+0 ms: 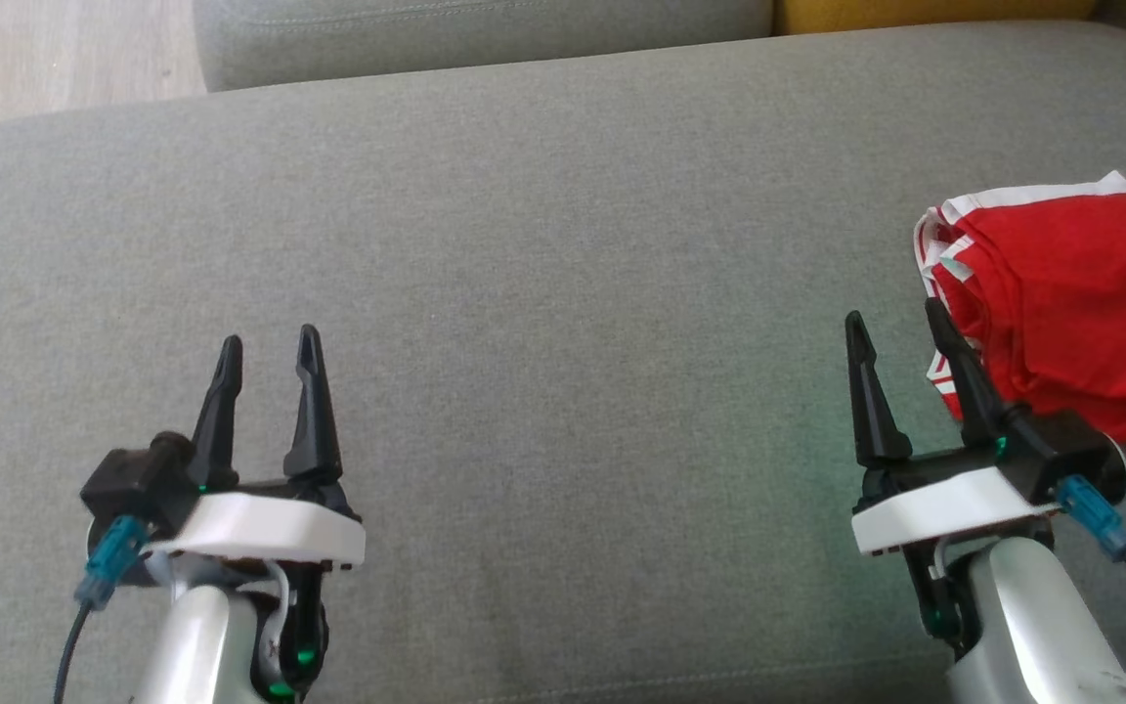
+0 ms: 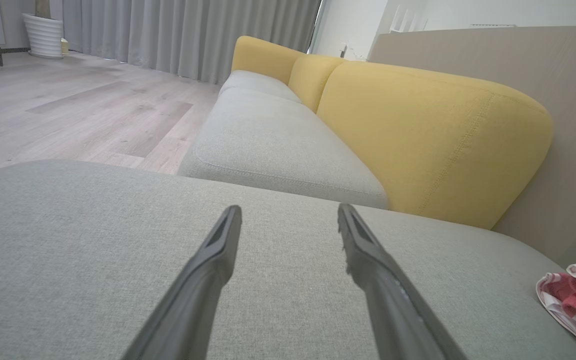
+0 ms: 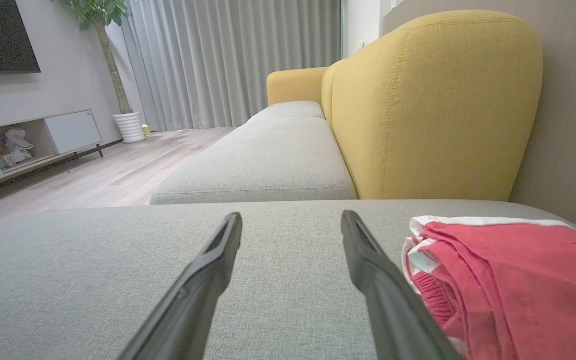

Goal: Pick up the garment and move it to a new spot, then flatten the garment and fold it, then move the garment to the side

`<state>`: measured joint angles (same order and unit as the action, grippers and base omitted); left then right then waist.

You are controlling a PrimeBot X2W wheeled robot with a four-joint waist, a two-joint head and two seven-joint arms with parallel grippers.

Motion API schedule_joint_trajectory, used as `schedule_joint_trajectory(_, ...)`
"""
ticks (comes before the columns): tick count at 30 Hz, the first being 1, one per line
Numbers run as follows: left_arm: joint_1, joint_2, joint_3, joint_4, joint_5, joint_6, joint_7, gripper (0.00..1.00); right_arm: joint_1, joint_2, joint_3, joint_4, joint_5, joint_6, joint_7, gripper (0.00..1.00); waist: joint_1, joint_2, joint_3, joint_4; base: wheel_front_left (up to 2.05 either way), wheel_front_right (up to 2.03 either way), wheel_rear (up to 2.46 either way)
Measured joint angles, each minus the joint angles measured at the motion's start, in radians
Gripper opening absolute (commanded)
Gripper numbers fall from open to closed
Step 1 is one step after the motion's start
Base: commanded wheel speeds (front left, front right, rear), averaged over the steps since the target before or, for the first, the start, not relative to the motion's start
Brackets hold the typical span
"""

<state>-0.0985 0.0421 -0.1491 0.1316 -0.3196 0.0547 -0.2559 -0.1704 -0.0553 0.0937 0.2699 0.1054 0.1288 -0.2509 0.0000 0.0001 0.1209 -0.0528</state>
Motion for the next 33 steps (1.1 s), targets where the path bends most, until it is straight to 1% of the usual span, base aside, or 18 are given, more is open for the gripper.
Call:
schedule_joint_trajectory(3, 0.001, 0.000, 0.001, -0.002, 0.000, 0.008, 0.000, 1.00, 0.000, 0.000, 0.000, -0.006, 0.000, 0.000, 0.000, 1.00, 0.0000, 0.0000, 0.002, -0.002, 0.00, 0.00, 0.00)
schedule_joint_trajectory(9, 0.007, 0.000, 0.001, 0.001, -0.019, 0.005, 0.000, 1.00, 0.000, 0.000, 0.002, -0.012, 0.000, 0.000, 0.000, 1.00, 0.0000, 0.0000, 0.004, -0.003, 0.00, 0.00, 0.00)
schedule_joint_trajectory(12, 0.007, 0.000, 0.002, 0.009, -0.034, -0.004, 0.000, 1.00, 0.000, 0.000, 0.008, -0.014, 0.023, 0.000, 0.000, 1.00, 0.0000, 0.0000, 0.005, -0.005, 0.00, 0.00, 0.00)
schedule_joint_trajectory(14, 0.007, 0.000, 0.006, 0.011, -0.052, -0.021, 0.000, 1.00, 0.000, 0.000, 0.012, -0.014, 0.026, 0.000, 0.000, 1.00, 0.0000, 0.0000, 0.007, -0.006, 0.00, 0.00, 0.00)
schedule_joint_trajectory(21, 0.007, 0.000, 0.035, 0.008, -0.053, -0.053, 0.000, 1.00, -0.001, 0.000, 0.017, -0.027, 0.026, 0.000, 0.000, 1.00, 0.0000, 0.0000, 0.013, -0.006, 0.00, 0.00, 0.00)
schedule_joint_trajectory(27, 0.008, 0.000, 0.038, 0.005, -0.053, -0.056, 0.000, 1.00, -0.001, 0.000, 0.019, -0.030, 0.027, 0.000, 0.000, 1.00, 0.0000, 0.0000, 0.015, -0.006, 0.00, 0.00, 0.00)
schedule_joint_trajectory(31, 0.008, 0.000, 0.049, 0.004, -0.076, -0.063, 0.000, 1.00, -0.001, 0.000, 0.022, -0.030, 0.027, 0.000, 0.000, 1.00, 0.0000, 0.0000, 0.016, -0.005, 0.00, 0.00, 0.00)
schedule_joint_trajectory(32, 0.008, -0.001, 0.049, 0.013, -0.078, -0.063, 0.000, 0.00, 0.000, 0.000, 0.023, -0.021, 0.026, 0.000, 0.000, 0.00, 0.0000, 0.0000, 0.016, -0.005, 0.00, 0.00, 0.00)
schedule_joint_trajectory(33, 0.012, -0.002, 0.048, 0.030, -0.078, -0.063, 0.001, 0.00, 0.003, 0.000, 0.025, -0.007, 0.026, 0.000, 0.002, 0.00, 0.0000, 0.0000, 0.016, -0.005, 0.00, 0.00, 0.00)
